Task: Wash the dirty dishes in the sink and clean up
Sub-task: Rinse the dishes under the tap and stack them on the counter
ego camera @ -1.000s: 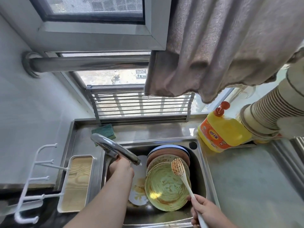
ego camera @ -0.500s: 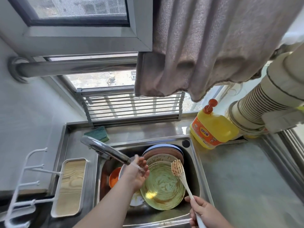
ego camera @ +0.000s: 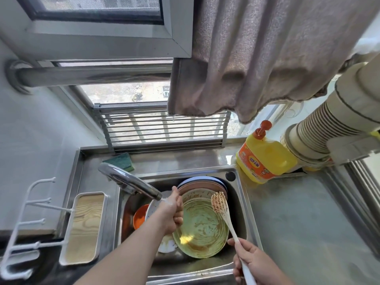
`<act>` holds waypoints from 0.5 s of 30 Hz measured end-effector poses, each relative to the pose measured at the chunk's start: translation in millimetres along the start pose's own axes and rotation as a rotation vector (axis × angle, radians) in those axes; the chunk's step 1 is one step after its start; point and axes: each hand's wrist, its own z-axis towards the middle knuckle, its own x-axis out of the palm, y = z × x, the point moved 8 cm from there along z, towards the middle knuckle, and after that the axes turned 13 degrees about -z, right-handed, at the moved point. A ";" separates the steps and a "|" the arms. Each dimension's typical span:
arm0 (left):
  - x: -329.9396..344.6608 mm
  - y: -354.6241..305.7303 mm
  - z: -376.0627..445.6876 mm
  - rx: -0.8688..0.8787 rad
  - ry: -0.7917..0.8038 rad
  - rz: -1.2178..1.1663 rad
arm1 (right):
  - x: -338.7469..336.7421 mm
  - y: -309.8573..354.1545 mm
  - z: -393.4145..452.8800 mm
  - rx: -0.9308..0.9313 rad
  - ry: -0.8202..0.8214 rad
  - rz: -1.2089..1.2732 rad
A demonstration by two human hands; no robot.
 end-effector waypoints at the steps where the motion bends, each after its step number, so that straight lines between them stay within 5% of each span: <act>1: 0.0 -0.5 0.5 -0.007 0.008 0.054 | -0.5 -0.1 -0.4 0.000 -0.003 0.001; 9: -22.0 3.1 1.9 0.030 0.089 0.104 | -4.4 -4.2 2.2 0.022 -0.011 0.011; 15: -25.7 -6.3 1.8 0.131 -0.061 0.248 | 1.2 -1.4 3.8 0.031 0.005 0.038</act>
